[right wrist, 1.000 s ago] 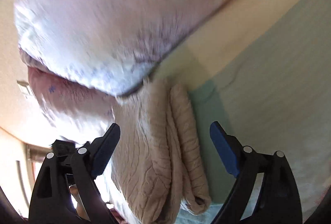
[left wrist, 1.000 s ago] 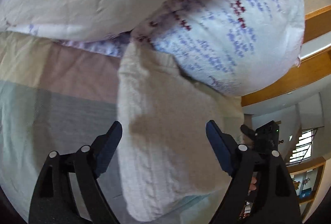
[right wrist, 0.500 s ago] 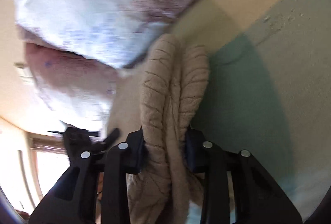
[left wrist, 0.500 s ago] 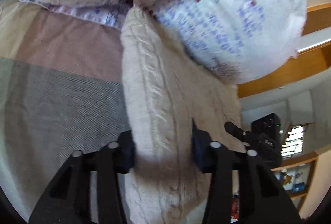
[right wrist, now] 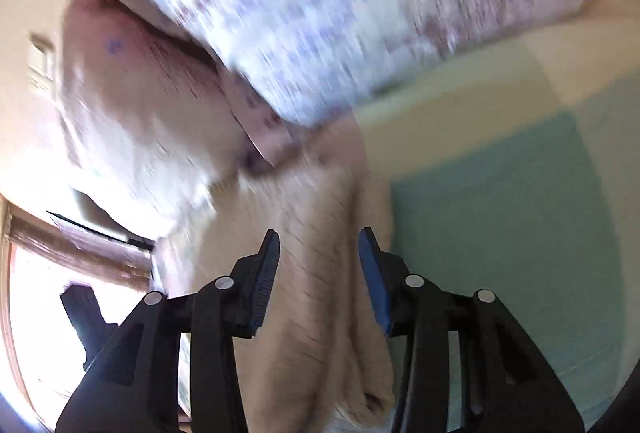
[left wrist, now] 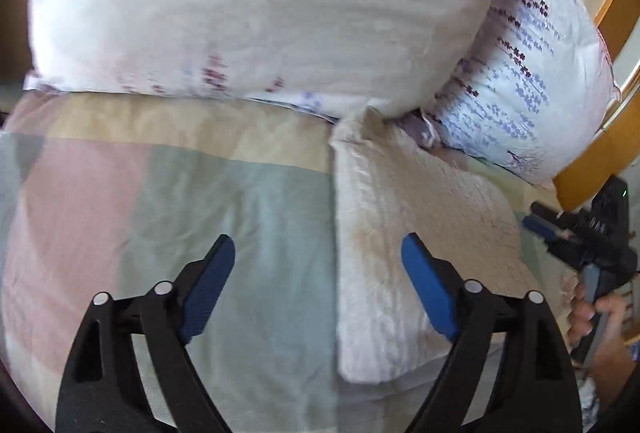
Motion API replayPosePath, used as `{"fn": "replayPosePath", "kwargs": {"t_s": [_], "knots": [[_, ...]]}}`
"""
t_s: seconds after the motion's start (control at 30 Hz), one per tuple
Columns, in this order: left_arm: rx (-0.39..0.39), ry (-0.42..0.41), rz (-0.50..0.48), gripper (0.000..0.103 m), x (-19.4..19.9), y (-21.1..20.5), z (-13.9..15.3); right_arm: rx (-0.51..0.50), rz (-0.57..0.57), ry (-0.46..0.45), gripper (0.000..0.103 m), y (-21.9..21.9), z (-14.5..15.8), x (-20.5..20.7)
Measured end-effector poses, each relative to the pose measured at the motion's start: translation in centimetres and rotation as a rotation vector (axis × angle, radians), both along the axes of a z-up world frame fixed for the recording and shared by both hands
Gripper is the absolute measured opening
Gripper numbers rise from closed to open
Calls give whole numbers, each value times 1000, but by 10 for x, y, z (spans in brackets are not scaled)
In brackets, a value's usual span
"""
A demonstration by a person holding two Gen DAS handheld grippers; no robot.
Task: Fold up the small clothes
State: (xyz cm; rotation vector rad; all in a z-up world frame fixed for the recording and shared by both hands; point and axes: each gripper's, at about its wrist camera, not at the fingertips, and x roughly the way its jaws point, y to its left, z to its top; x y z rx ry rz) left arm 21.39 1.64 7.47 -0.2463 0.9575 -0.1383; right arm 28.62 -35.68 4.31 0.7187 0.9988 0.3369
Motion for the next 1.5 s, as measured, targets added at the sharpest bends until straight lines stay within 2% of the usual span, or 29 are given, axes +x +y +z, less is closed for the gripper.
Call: {"fn": "replayPosePath", "kwargs": {"t_s": [0.07, 0.1, 0.13, 0.2, 0.3, 0.37, 0.4, 0.47, 0.5, 0.53, 0.57, 0.63, 0.67, 0.73, 0.77, 0.83, 0.87, 0.9, 0.97, 1.0, 1.03, 1.07, 1.1, 1.13, 1.23, 1.3, 1.43, 1.5], "knots": [[36, 1, 17, 88, -12, -1, 2, -7, 43, 58, 43, 11, -5, 15], [52, 6, 21, 91, -21, -2, 1, -45, 66, 94, 36, 14, -13, 16], [64, 13, 25, 92, -28, -3, -1, -105, 91, 135, 9, 26, -23, 24], [99, 25, 41, 96, -41, -13, -7, -151, 59, 132, 8, 29, -28, 30], [157, 1, 83, 101, -63, -18, -10, -109, -83, 188, 8, 14, -35, 49], [166, 0, 78, 101, -72, -21, -12, -133, -79, 217, 8, 15, -37, 57], [174, 5, 76, 101, -77, -23, -15, -170, -53, 200, 9, 22, -29, 58], [199, 5, 83, 101, -84, -24, -18, -220, -24, 121, 16, 35, -4, 49], [221, 7, 90, 101, -88, -25, -21, -241, -30, 74, 30, 35, 6, 41], [241, 8, 95, 101, -92, -25, -23, -244, -32, 21, 52, 37, 18, 28], [259, 11, 97, 101, -95, -25, -26, -220, -21, -38, 59, 39, 31, 10], [294, 23, 84, 101, -99, -27, -31, -128, 48, -93, 60, 40, 45, -15], [307, 29, 74, 101, -101, -28, -34, -76, 103, -100, 60, 46, 45, -30], [318, 38, 61, 101, -104, -30, -36, -55, 174, -74, 60, 58, 35, -51], [304, 36, 51, 101, -106, -32, -36, -92, 194, -35, 60, 67, 22, -56], [268, 31, 30, 101, -108, -33, -37, -233, 170, 63, 57, 84, -11, -49], [254, 32, 24, 101, -108, -34, -38, -232, 153, 52, 57, 84, -26, -46], [244, 40, 17, 101, -106, -37, -42, -244, 130, 1, 56, 83, -24, -49], [222, 43, 2, 101, -105, -40, -46, -318, 109, -12, 57, 95, -16, -54], [208, 38, -2, 101, -104, -41, -48, -352, 95, -54, 61, 106, -10, -63], [191, 29, -3, 101, -104, -42, -50, -405, 71, -127, 73, 111, 0, -81], [174, 20, -1, 101, -104, -44, -52, -438, 49, -175, 80, 117, 1, -95], [159, 12, 2, 101, -103, -47, -55, -469, 25, -211, 85, 120, 0, -108], [155, 9, 2, 101, -102, -50, -59, -506, 7, -227, 85, 124, -5, -126], [192, 17, -20, 101, -98, -62, -69, -562, 7, -151, 85, 104, -27, -150], [232, 3, -38, 101, -97, -69, -71, -552, 6, -88, 85, 96, -46, -155], [293, -7, -79, 101, -96, -80, -77, -620, 2, -84, 87, 96, -46, -161], [311, -27, -83, 101, -98, -83, -79, -664, 10, -76, 91, 95, -44, -166]]}}
